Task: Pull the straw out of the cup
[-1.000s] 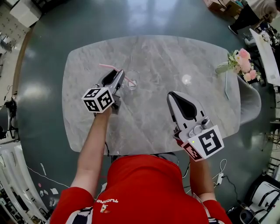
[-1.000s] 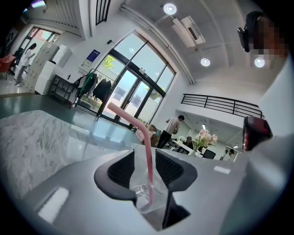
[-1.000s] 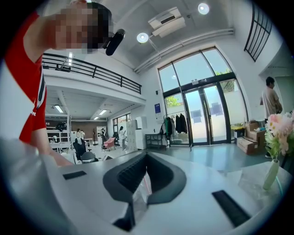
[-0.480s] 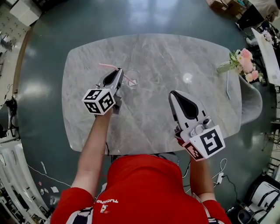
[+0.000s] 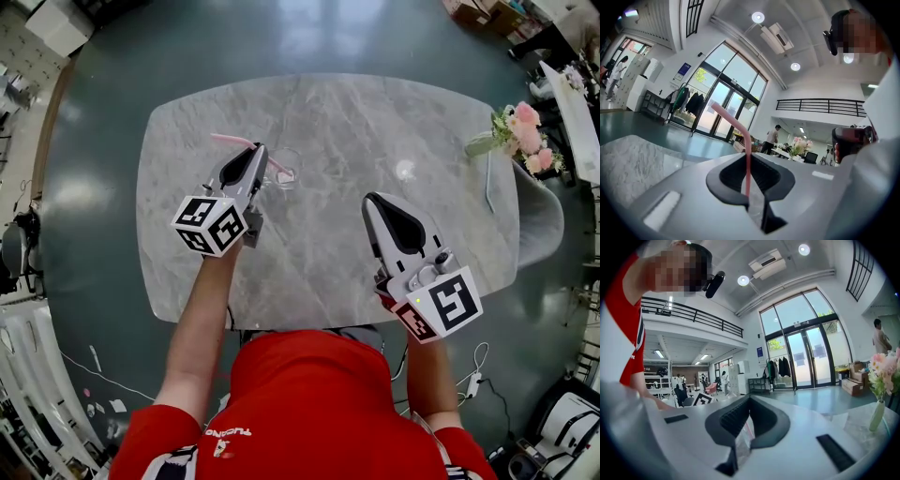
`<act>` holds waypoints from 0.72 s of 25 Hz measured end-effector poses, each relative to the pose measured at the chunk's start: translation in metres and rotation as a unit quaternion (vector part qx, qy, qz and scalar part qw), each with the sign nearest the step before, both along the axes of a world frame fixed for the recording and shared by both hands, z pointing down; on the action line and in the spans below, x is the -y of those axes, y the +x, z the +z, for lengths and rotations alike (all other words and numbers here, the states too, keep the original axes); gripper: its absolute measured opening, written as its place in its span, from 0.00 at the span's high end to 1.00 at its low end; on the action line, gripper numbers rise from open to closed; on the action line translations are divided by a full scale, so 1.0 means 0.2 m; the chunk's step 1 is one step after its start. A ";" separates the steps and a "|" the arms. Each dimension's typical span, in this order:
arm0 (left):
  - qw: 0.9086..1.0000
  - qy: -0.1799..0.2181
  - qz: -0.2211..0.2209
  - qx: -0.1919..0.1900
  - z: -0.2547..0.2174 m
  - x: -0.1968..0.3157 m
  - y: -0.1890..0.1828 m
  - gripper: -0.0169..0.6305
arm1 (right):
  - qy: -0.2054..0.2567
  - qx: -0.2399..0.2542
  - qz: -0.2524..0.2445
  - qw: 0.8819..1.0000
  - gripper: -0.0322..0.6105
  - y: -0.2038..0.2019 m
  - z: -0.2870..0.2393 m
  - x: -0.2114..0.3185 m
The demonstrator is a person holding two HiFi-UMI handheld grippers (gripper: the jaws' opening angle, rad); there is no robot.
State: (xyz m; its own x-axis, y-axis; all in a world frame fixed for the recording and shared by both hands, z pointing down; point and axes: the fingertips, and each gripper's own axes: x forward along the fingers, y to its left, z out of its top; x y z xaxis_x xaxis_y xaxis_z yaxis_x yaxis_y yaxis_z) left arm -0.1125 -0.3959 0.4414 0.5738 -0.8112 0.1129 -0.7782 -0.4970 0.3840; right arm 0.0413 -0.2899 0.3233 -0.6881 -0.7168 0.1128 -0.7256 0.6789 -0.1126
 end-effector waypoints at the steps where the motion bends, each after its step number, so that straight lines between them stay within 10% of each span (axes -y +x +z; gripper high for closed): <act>1: 1.000 0.010 0.002 0.001 -0.04 -0.02 0.01 0.93 | 0.001 0.001 0.000 1.000 0.95 0.00 0.00 0.00; 18: 0.986 0.164 0.017 0.023 -0.79 -0.57 0.06 0.93 | 0.035 0.046 -0.007 0.998 0.95 0.01 -0.15 -0.16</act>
